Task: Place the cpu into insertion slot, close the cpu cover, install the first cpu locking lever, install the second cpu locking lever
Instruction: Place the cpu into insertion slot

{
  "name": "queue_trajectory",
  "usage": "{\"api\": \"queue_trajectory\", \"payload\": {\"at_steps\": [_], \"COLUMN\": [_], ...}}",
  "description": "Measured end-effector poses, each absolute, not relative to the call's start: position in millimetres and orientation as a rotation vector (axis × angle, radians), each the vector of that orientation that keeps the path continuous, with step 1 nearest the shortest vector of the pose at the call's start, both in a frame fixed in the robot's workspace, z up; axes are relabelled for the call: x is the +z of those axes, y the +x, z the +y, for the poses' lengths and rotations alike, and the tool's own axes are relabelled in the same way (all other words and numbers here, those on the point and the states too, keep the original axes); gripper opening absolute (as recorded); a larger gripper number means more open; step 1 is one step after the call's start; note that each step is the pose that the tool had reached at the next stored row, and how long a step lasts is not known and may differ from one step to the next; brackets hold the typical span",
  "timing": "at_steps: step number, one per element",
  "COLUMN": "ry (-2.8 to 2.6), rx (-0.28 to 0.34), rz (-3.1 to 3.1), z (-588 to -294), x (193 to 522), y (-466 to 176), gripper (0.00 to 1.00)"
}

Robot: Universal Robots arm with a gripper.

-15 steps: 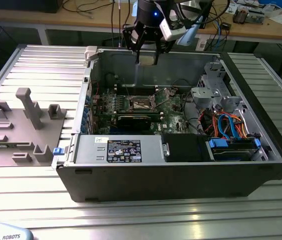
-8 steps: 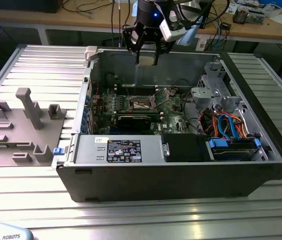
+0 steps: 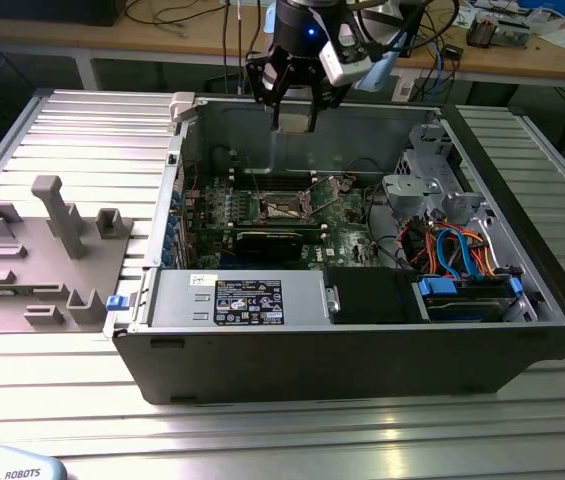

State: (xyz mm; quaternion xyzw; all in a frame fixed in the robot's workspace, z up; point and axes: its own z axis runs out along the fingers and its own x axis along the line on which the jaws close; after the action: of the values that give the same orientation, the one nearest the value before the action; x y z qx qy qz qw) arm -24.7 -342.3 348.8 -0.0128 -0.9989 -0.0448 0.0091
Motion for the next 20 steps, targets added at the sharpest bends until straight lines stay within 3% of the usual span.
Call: {"api": "queue_trajectory", "payload": {"at_steps": [20], "ry": [-0.04], "rx": [-0.14], "rz": [-3.12], "z": [-343.2], "x": [339.4], "y": [-24.7], "gripper": [0.54]}}
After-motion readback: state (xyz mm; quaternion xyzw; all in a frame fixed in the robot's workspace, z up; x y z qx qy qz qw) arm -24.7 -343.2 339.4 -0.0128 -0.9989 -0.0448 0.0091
